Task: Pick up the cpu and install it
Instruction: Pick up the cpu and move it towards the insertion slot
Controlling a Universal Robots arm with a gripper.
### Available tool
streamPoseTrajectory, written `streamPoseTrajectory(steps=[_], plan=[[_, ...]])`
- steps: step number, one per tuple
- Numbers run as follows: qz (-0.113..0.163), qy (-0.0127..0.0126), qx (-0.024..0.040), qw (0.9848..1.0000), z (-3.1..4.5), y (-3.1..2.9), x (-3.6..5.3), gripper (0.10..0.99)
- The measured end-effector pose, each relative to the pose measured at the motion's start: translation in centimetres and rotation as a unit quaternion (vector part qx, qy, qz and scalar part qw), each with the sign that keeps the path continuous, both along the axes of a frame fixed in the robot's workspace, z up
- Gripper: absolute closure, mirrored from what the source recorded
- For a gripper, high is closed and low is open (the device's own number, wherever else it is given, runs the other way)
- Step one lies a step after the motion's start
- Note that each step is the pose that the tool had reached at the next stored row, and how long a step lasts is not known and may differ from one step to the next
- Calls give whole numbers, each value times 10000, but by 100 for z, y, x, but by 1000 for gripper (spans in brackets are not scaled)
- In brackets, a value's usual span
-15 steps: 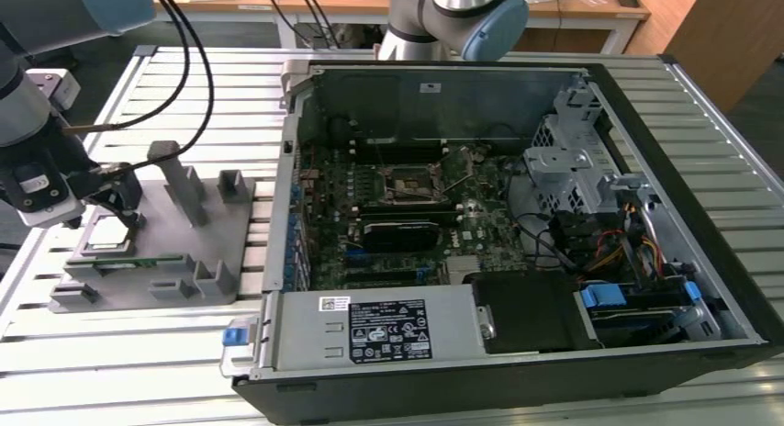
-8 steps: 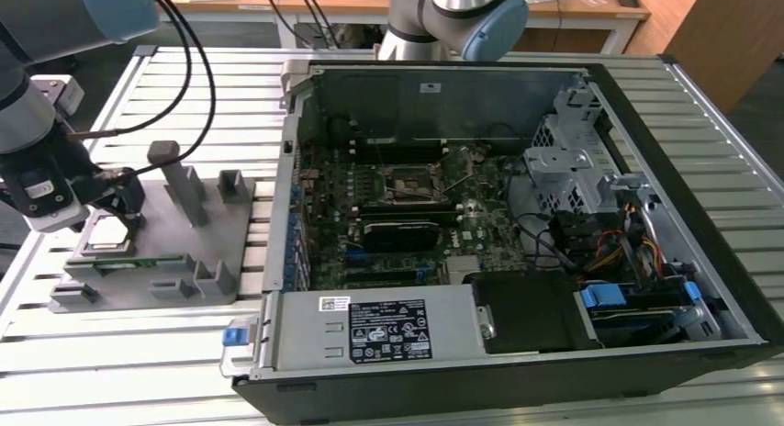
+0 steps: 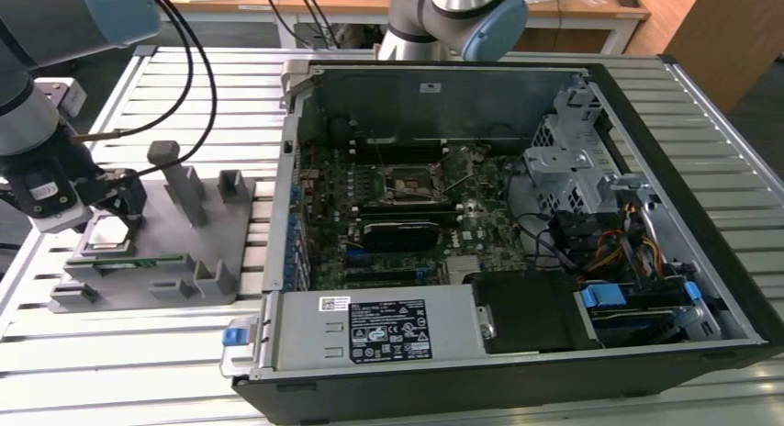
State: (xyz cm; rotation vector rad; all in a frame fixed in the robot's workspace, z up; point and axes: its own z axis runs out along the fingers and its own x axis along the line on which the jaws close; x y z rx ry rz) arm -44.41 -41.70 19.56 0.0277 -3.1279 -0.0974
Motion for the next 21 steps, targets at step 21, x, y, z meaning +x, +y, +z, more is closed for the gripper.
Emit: streamPoseTrajectory(steps=[21], plan=[[9, 1, 0, 10000, -96, 12, -39, 482]])
